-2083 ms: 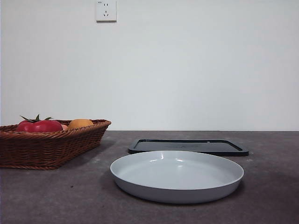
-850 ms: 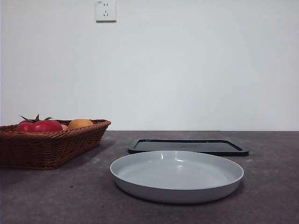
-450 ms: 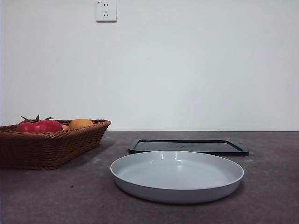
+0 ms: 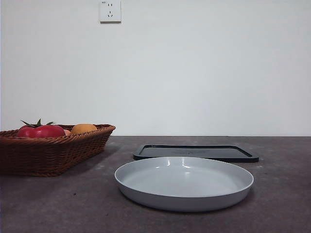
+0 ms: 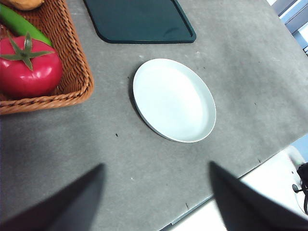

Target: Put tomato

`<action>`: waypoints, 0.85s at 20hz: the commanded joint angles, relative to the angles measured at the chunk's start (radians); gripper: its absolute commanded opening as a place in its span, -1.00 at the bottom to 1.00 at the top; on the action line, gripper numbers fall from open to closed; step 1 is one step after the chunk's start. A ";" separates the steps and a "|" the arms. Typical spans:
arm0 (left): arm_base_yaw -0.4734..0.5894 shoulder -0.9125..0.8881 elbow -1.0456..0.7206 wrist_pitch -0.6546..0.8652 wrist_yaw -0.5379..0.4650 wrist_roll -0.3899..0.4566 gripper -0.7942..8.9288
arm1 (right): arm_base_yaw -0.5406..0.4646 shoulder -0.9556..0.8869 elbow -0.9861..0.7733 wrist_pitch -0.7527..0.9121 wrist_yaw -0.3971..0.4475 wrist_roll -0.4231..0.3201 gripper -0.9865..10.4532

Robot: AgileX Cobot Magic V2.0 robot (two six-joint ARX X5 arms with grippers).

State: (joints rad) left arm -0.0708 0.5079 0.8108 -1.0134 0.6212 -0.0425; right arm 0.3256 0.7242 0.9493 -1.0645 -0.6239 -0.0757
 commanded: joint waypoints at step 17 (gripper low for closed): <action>-0.012 0.217 0.023 0.328 -0.198 0.028 0.13 | 0.004 0.006 0.019 0.017 0.002 -0.010 -0.02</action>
State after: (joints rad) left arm -0.0803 0.7059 0.8127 -0.7055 0.4316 -0.0376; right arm 0.3256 0.7242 0.9493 -1.0569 -0.6239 -0.0761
